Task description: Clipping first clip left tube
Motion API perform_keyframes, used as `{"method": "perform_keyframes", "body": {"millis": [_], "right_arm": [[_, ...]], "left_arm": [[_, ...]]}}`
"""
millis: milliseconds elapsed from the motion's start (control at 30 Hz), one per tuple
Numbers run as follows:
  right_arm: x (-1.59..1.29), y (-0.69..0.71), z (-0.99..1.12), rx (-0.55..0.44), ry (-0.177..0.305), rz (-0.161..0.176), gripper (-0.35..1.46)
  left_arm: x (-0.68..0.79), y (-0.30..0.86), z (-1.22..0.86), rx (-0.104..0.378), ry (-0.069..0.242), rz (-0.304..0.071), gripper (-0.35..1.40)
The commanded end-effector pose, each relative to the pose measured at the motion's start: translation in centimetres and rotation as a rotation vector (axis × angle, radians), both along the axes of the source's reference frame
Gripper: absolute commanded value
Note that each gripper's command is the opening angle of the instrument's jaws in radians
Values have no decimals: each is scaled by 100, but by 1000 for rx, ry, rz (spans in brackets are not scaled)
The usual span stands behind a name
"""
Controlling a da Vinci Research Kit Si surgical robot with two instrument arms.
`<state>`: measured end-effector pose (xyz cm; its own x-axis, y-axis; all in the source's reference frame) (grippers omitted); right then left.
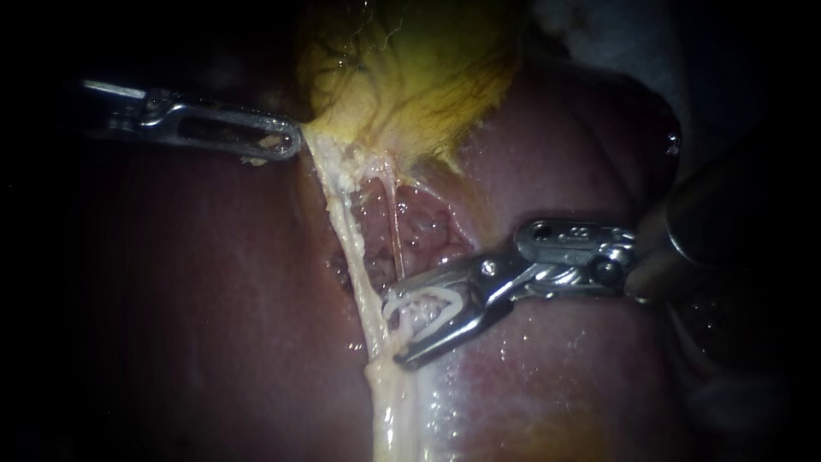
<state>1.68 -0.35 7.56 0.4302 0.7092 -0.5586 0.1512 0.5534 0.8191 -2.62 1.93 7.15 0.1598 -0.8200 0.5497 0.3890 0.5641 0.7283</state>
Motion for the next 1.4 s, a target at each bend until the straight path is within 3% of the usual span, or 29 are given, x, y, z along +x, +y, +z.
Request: {"method": "perform_keyframes", "body": {"millis": [33,367,633,767,1133,1400], "right_arm": [[0,-1,5,1,-3,1,56],[1,1,31,12,-11,9,57],[10,6,37,36,28,37,57],[17,9,40,44,50,35,57],[38,11,43,81,173,-3,55],[45,2,34,121,266,-32,53]], "left_arm": [[0,0,0,0,0,0,-35],[0,0,0,0,0,0,-35],[-1,0,0,0,0,0,-35],[-1,0,0,0,0,0,-35],[0,0,0,0,0,0,-35],[2,1,-1,1,-1,1,-35]]}}
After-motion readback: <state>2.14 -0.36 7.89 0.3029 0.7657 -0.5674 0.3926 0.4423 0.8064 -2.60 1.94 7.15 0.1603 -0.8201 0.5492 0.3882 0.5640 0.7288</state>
